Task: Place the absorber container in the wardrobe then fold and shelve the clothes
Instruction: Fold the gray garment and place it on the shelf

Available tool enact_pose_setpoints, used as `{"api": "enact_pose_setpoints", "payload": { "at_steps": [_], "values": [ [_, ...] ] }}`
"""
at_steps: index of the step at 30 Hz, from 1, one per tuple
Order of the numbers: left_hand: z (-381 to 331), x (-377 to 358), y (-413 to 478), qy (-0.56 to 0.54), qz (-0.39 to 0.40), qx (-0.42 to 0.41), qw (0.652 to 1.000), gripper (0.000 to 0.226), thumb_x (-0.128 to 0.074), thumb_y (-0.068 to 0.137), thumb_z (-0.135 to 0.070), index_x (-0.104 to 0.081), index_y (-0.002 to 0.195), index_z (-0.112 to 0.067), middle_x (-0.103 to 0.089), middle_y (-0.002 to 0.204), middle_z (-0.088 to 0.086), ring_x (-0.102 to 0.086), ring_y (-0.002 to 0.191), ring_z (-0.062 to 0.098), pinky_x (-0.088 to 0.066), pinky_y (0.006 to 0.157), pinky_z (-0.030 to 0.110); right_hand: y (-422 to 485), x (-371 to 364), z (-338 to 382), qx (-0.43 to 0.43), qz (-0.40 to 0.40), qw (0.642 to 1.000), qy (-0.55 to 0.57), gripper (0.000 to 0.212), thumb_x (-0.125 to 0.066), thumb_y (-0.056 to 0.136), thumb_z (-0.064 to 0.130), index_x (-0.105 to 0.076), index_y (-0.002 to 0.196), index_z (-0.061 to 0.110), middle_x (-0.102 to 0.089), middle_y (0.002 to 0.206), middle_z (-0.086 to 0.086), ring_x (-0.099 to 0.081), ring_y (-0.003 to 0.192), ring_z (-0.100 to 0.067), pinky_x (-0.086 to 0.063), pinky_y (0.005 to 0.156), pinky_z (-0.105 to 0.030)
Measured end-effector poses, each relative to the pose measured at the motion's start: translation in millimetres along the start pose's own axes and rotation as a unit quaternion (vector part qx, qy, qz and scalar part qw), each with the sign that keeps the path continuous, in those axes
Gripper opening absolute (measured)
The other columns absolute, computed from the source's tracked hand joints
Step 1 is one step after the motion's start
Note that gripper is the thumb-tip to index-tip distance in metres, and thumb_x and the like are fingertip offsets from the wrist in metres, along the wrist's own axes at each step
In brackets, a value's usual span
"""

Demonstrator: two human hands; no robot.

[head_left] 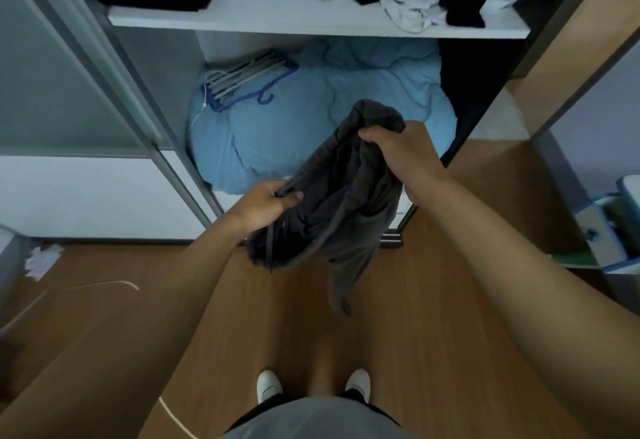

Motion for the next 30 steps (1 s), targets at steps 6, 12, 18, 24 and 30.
{"api": "enact_pose_setpoints", "payload": {
  "at_steps": [6,12,18,24,30],
  "values": [
    [4,28,12,0.167,-0.026,-0.03,0.985,0.005,-0.064,0.094,-0.013,-0.066,0.092,-0.009,-0.066,0.084,-0.002,-0.058,0.076,0.009,-0.041,0.061,0.011,-1,-7,9,-0.008,-0.016,0.997,0.081,0.014,-0.073,0.084,0.027,-0.072,0.086,0.013,-0.076,0.07,0.004,-0.073,0.067,-0.009,-0.054,0.055,-0.017],
    [37,21,-4,0.193,0.087,0.106,0.972,0.029,-0.064,0.091,-0.008,-0.061,0.119,-0.01,-0.065,0.112,0.006,-0.061,0.1,0.02,-0.048,0.082,0.023,-3,-8,12,-0.02,-0.018,0.979,0.203,0.021,-0.074,0.083,0.027,-0.072,0.095,0.01,-0.079,0.084,-0.003,-0.076,0.081,-0.016,-0.057,0.065,-0.022],
    [62,-6,-17,-0.172,-0.017,0.214,0.961,0.02,-0.043,0.101,-0.007,-0.058,0.114,-0.01,-0.069,0.103,0.015,-0.069,0.096,0.031,-0.057,0.092,0.043,-4,-11,6,-0.041,0.005,0.963,0.265,0.028,-0.072,0.086,0.028,-0.073,0.104,0.007,-0.078,0.097,-0.008,-0.076,0.09,-0.02,-0.059,0.07,-0.026],
    [53,37,-4,-0.4,-0.174,0.142,0.889,0.024,-0.044,0.101,-0.004,-0.066,0.094,-0.011,-0.073,0.081,0.001,-0.067,0.072,0.014,-0.058,0.057,0.025,-8,11,-11,-0.033,-0.047,0.989,0.136,0.04,-0.086,0.072,0.041,-0.074,0.091,0.008,-0.079,0.083,-0.004,-0.076,0.079,-0.017,-0.06,0.066,-0.024],
    [42,58,-4,-0.395,-0.165,0.104,0.898,0.031,-0.054,0.094,0.005,-0.062,0.123,-0.004,-0.069,0.108,0.016,-0.066,0.093,0.025,-0.06,0.072,0.03,-5,21,-44,-0.005,-0.115,0.991,-0.069,0.024,-0.072,0.079,0.031,-0.056,0.067,0.016,-0.064,0.066,-0.004,-0.067,0.068,-0.022,-0.056,0.063,-0.04]
  ]
}}
Point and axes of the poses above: each hand's wrist, its own y-axis towards the middle knuckle, its own x-axis out of the back of the hand, z = x × y, the point moved 3 cm from there along y, towards the middle knuckle
